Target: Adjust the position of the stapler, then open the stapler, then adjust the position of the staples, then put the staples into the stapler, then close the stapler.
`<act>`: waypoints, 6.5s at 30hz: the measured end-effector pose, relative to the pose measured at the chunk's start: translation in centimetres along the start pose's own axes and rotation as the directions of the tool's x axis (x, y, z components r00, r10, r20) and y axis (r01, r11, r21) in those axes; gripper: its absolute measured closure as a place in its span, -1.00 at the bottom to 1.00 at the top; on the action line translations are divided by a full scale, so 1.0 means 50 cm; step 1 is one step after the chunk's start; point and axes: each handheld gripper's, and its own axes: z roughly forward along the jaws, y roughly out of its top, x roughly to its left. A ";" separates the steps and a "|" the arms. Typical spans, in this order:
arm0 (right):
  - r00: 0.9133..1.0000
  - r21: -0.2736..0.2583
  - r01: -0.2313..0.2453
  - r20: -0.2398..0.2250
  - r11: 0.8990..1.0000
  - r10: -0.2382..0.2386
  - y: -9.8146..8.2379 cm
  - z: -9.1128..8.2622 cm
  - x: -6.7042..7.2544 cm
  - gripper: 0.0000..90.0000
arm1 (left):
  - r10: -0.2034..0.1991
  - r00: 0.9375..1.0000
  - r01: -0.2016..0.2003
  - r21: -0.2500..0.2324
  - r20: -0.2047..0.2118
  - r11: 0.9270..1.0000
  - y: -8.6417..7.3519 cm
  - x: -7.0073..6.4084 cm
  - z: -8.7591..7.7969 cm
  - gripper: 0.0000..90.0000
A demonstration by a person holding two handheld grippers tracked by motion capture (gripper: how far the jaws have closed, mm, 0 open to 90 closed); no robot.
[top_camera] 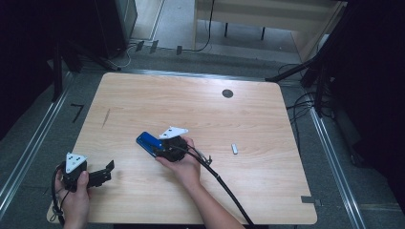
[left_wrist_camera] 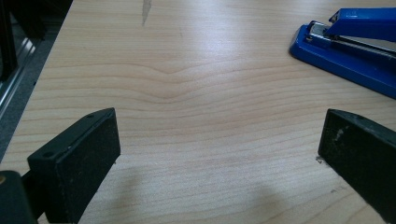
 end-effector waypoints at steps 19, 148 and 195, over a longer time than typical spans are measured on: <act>0.994 0.048 0.090 0.050 0.995 -0.092 0.004 0.004 0.014 0.49 | -0.004 1.000 0.004 0.003 0.005 1.000 0.000 0.002 0.000 -1.00; 0.994 -0.101 -0.044 0.094 0.994 0.053 -0.278 -0.377 -0.064 0.38 | 0.207 0.942 -0.197 -0.063 0.265 0.978 0.002 -0.324 0.020 -0.28; 0.997 -0.026 -0.066 0.047 0.997 0.068 -0.263 -0.340 -0.051 1.00 | 0.302 0.809 -0.347 -0.005 0.503 0.938 -0.002 -0.462 0.080 1.00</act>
